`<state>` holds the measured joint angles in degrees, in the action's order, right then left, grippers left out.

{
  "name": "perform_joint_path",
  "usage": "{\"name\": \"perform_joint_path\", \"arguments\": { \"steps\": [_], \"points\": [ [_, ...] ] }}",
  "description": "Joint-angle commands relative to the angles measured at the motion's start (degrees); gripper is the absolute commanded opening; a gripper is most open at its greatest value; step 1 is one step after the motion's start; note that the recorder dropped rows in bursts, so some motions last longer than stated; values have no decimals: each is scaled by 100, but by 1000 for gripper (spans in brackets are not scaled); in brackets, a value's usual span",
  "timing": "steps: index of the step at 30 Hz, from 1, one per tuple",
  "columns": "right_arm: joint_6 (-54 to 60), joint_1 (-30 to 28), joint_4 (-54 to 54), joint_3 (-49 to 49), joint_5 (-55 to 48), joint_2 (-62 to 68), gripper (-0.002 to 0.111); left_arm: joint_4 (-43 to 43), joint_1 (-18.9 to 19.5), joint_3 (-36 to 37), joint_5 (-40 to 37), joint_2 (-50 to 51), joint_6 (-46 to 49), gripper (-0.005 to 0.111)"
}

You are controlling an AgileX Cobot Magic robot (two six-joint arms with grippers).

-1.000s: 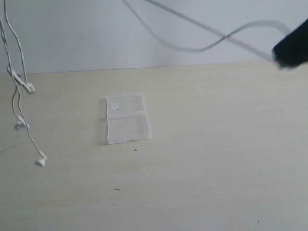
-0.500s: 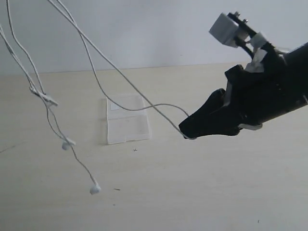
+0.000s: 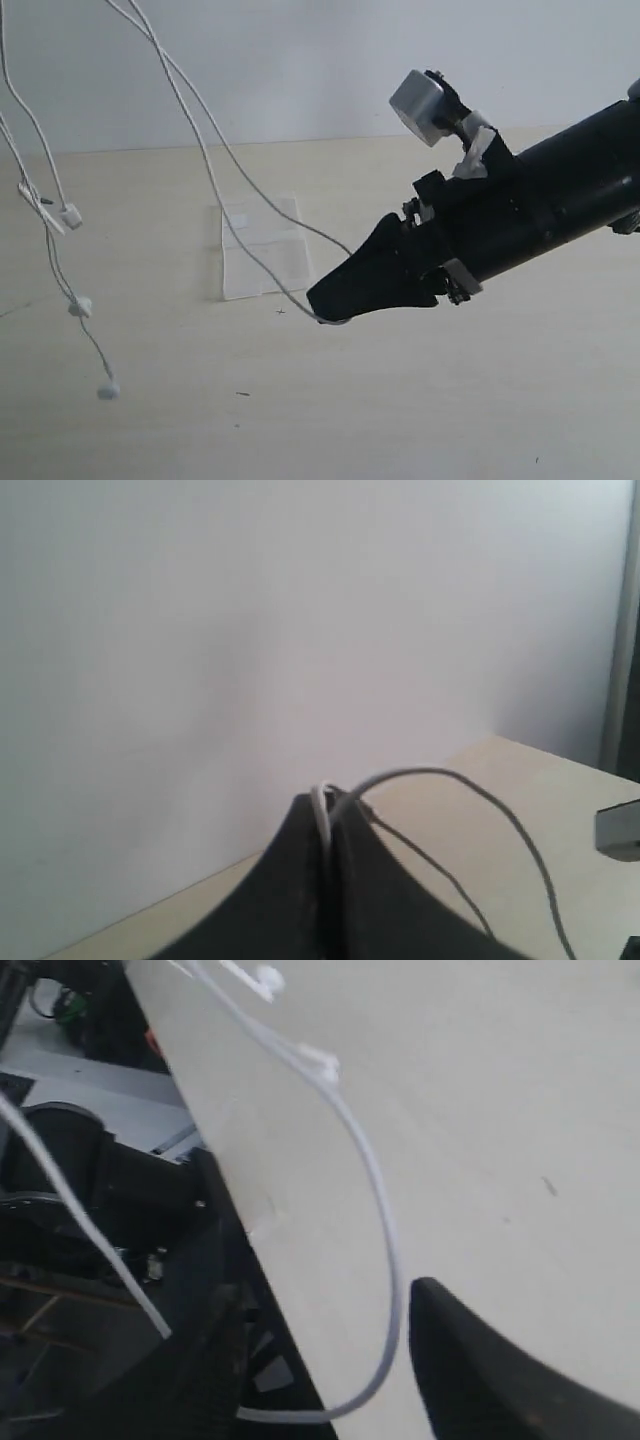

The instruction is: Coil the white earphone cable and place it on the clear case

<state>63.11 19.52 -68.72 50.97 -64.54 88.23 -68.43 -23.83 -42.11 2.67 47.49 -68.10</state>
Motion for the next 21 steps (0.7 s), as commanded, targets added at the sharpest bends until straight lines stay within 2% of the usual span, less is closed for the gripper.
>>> {"name": "perform_joint_path", "arguments": {
  "steps": [1, 6, 13, 18, 21],
  "points": [
    [381, -25, -521, -18, -542, 6, 66, -43, -13, 10, -448, -40, 86, 0],
    [395, -25, -724, -18, -542, 6, 66, -43, -13, 10, -462, -40, 261, 0],
    [639, -25, -1982, -18, -542, 6, 66, -31, -13, 10, -412, 76, 262, 0],
    [676, -25, -1706, -6, -542, 6, 66, -44, -13, 10, -586, 86, 345, 0],
    [1093, -25, -1357, -6, -542, 6, 65, -44, -13, 10, -686, 89, 426, 0]
  ]
}}
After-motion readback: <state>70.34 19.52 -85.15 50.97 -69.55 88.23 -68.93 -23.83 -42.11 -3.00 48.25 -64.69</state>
